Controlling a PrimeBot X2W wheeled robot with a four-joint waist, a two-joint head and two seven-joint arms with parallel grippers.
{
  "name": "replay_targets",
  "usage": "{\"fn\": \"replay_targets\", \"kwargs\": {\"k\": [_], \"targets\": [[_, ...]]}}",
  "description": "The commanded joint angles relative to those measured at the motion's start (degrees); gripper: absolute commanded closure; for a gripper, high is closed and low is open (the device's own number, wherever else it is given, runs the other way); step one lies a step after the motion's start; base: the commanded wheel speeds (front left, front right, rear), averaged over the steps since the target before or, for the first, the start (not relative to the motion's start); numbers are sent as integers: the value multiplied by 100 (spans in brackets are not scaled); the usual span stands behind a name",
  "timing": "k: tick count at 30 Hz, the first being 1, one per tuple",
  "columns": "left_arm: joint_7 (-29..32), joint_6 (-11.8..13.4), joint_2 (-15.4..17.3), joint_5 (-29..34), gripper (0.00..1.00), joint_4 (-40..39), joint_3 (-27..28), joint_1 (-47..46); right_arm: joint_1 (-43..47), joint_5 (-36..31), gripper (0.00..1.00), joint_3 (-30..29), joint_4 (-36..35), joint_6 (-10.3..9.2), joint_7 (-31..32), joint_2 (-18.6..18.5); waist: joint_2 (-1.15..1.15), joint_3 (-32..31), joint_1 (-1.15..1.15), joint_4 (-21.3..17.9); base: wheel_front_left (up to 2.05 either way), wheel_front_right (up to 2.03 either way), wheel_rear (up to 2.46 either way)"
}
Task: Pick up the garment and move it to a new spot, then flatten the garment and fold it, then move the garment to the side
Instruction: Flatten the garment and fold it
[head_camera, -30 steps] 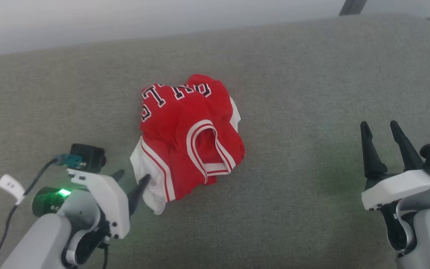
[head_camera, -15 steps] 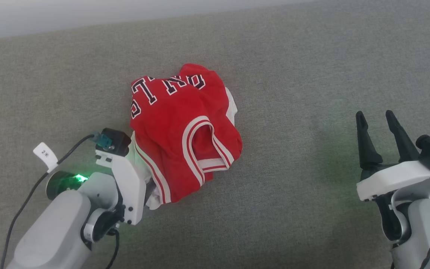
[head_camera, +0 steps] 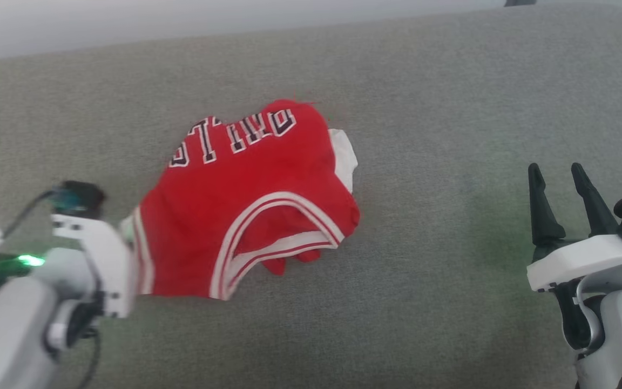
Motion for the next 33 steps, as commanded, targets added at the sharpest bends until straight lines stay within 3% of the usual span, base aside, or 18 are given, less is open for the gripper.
{"fn": "replay_targets", "kwargs": {"k": [1,7,11,15,17,18,19,20,25,33], "targets": [[-83,87,194,66,100,-85,158,115,41,-36,0,1,-21,2,13,-3,0,-47,0,65,0,0,0],[-239,345,777,117,100,-92,571,369,110,-59,0,9,-32,2,52,-1,0,-177,0,169,0,0,0],[-393,391,825,28,100,78,714,465,113,-73,0,39,-49,2,88,16,0,-219,0,183,0,0,0],[-536,255,707,-82,100,459,695,519,129,-80,0,70,-74,2,116,27,0,-251,0,189,0,0,0],[-589,179,571,-169,81,701,665,476,131,-60,0,100,-75,2,138,13,0,-262,0,187,0,0,0],[-626,145,518,-187,58,816,651,437,127,-51,0,123,-74,2,149,7,0,-268,0,185,0,0,0],[-683,102,448,-222,15,922,642,388,121,-43,0,141,-73,2,150,0,0,-273,0,183,0,0,0],[-715,60,372,-267,0,1034,636,353,117,-39,0,157,-74,2,163,-9,0,-281,0,183,0,0,0],[-841,-36,191,-361,0,1412,662,180,120,-41,0,198,-94,2,201,-49,0,-332,0,201,0,0,0],[-1224,59,291,-330,0,1150,842,58,118,-18,0,264,-140,2,298,-132,0,-489,0,422,0,0,0]]}}
